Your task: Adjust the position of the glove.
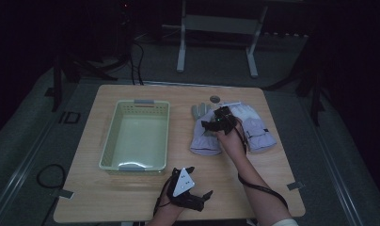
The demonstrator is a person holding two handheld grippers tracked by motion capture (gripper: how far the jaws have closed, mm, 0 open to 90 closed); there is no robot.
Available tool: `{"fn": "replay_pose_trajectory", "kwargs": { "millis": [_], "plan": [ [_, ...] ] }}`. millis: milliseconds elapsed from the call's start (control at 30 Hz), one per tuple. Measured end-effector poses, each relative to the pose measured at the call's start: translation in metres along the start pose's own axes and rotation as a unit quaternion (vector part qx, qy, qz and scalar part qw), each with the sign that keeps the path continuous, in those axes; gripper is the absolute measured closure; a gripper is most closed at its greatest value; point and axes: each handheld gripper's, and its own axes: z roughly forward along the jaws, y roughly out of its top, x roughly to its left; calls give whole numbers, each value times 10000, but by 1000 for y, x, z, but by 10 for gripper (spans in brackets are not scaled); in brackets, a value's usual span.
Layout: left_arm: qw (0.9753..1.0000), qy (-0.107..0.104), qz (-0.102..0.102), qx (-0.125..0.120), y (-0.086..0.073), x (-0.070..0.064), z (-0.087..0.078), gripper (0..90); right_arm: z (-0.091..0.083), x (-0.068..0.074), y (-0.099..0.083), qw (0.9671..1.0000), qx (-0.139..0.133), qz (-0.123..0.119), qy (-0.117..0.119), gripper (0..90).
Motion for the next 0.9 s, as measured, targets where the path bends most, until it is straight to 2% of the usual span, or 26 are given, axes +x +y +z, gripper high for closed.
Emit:
{"fn": "replay_pose_trajectory", "kwargs": {
  "millis": [33, 400, 500, 533, 600, 700, 833, 900],
  "plan": [
    [10000, 0, -1, 3, 0, 0, 0, 1, 6, 1, -1, 9999, 112, 61, -37, 289],
    [10000, -3, -3, 9, 0, 0, 0, 1, 30, -1, -11, 9987, 395, 227, -226, 355],
    [10000, -5, -8, 11, 0, 0, 0, 1, 35, -2, -16, 9988, 385, 229, -205, 386],
    [10000, -1, -9, 9, 0, 0, 0, 1, 36, -2, -18, 9990, 369, 136, -206, 397],
    [10000, 0, -10, 11, 0, 0, 0, 1, 37, -2, -20, 9992, 345, 88, -170, 436],
    [10000, 2, -14, 12, 0, 0, 0, 1, 37, -3, -22, 9992, 328, 232, -93, 519],
    [10000, 7, -23, 15, 0, 0, 0, 1, 36, -1, -20, 9992, 389, 51, -52, 681],
    [10000, 8, -15, 15, 0, 0, 0, 2, 35, 1, -17, 9991, 407, -14, -115, 776]
  ]
}}
